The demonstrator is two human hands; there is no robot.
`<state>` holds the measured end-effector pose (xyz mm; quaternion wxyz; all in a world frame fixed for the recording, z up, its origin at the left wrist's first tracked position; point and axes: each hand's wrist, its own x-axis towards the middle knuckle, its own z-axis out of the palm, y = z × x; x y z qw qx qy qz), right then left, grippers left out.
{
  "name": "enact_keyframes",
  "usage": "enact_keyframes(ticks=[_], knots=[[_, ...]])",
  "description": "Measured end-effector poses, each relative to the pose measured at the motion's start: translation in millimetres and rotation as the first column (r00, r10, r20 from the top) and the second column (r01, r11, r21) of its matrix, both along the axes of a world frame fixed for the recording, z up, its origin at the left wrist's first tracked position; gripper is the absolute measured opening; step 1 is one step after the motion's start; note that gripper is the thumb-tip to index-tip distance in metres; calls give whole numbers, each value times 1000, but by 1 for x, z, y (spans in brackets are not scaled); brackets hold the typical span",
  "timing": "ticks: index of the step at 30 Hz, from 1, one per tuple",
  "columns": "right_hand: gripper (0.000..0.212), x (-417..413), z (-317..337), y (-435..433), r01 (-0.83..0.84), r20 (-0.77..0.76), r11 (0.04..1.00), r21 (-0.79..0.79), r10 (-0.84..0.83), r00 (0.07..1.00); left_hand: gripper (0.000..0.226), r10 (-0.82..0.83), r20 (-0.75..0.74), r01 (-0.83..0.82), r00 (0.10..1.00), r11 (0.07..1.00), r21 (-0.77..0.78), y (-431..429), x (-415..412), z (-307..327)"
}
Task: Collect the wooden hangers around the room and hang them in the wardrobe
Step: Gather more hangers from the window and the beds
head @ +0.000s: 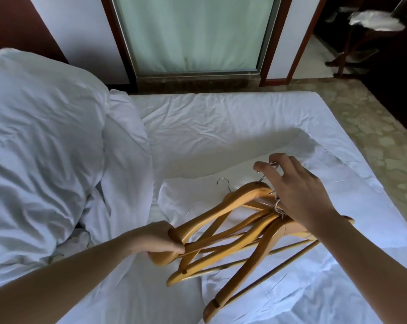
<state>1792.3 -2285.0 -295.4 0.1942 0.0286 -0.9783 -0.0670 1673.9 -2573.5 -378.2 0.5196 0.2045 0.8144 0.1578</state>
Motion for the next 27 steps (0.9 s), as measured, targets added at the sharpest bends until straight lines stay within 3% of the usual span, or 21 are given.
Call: enact_keyframes(ticks=[4,7,10,12,17,19,23,27], knots=[[74,-2,7,1,-18,27,999,-27,18,999,20,32,-80,-27,996,997,68,1,-2,8],[102,-4,2,-2,45,133,997,-69,-36,991,17,69,-77,-61,995,993,101,4,-6,16],[123,-6,-6,-8,114,173,984,-134,-90,981,17,51,-12,-49,999,990,130,7,-8,22],[126,-7,-7,-9,118,177,984,-136,-93,980,19,94,66,-103,993,982,156,5,-12,23],[93,3,-25,-10,-80,104,990,-115,92,990,35,266,213,-308,940,930,200,0,-22,11],[91,13,-35,-10,-86,119,963,-257,120,986,38,287,240,-342,927,911,230,-1,-22,7],[86,21,-40,-7,-44,141,835,-548,144,980,45,270,187,-317,944,900,299,-1,-27,7],[55,11,-15,1,122,231,577,-808,118,966,27,323,152,-356,934,881,312,3,-38,8]])
